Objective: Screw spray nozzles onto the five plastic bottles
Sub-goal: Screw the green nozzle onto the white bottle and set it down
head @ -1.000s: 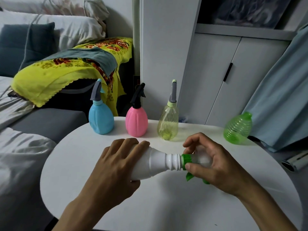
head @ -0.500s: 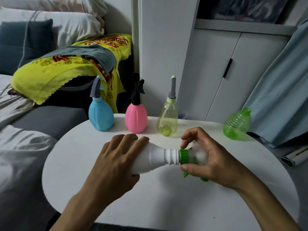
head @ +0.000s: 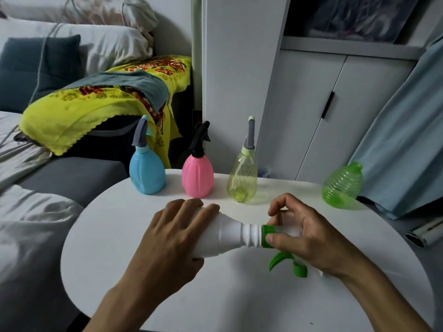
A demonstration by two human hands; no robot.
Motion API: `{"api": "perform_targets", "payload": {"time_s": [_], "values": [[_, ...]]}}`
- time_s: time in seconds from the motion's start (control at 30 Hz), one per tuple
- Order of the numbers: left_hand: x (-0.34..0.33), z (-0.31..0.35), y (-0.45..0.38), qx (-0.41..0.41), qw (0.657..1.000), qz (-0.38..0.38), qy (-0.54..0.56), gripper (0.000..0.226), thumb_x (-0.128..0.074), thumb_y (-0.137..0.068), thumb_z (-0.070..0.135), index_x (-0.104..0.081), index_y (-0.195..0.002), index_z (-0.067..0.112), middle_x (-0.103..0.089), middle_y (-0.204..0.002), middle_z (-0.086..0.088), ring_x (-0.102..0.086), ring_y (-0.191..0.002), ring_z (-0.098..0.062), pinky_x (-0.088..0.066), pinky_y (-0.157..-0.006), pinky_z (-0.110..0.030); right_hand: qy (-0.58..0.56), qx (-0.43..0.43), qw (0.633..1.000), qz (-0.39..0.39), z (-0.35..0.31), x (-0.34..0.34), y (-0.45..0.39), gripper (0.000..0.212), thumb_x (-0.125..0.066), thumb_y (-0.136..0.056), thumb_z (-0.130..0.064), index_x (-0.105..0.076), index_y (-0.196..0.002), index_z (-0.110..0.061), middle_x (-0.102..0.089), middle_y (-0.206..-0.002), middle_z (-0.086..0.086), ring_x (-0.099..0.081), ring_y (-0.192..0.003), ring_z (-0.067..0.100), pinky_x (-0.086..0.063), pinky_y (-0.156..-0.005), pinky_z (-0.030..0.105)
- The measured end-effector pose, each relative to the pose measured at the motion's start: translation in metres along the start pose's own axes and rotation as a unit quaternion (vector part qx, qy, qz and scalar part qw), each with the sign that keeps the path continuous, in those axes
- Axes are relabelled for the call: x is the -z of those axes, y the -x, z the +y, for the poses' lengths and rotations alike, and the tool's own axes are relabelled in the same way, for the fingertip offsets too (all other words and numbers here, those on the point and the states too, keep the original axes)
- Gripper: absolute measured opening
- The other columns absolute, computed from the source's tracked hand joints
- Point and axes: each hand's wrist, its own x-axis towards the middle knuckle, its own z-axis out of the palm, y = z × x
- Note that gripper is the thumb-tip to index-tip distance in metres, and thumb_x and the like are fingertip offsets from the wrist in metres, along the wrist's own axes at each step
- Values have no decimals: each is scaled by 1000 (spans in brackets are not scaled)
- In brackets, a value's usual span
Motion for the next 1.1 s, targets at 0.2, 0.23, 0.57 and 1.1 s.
{"api": "perform_targets", "payload": {"time_s": [0.2, 0.23, 0.57, 1.1], "values": [[1, -2, 0, 7, 1000, 1, -3, 85, -87, -54, 28, -53, -132, 20, -62, -122, -7, -57, -104, -32, -52, -81, -42, -51, -2, 998, -23, -1, 0, 3, 44, -79, -66, -24, -57, -103, -27, -62, -96, 1, -61, -82, 10, -53, -69, 30], [1, -1, -1, 8, 1000, 1, 0, 85, -87, -54, 27, -53, -131, 20, -61, -123, -6, -57, -104, -32, -53, -81, -42, -47, 1, 999, -16, -1, -1, 3, 44, -78, -65, -24, -57, -103, -28, -62, -92, -1, -61, -80, 9, -52, -68, 30], [0, -1, 0, 8, 1000, -6, 14, 84, -85, -56, 27, -52, -133, 22, -59, -126, -6, -55, -108, -30, -52, -83, -41, -46, -38, 998, -29, 0, 1, 1, 39, -77, -70, -35, -57, -103, -28, -63, -80, 7, -68, -74, 22, -54, -68, 36], [6, 11, -3, 163, 932, -72, 317, 86, -86, -49, 48, -37, -120, 46, -56, -101, 27, -62, -88, -7, -59, -67, -26, -467, -20, 879, -96, -11, 3, 0, 73, -70, -77, -60, -63, -131, -11, -60, -138, 17, -55, -127, 33, -35, -107, 62]]}}
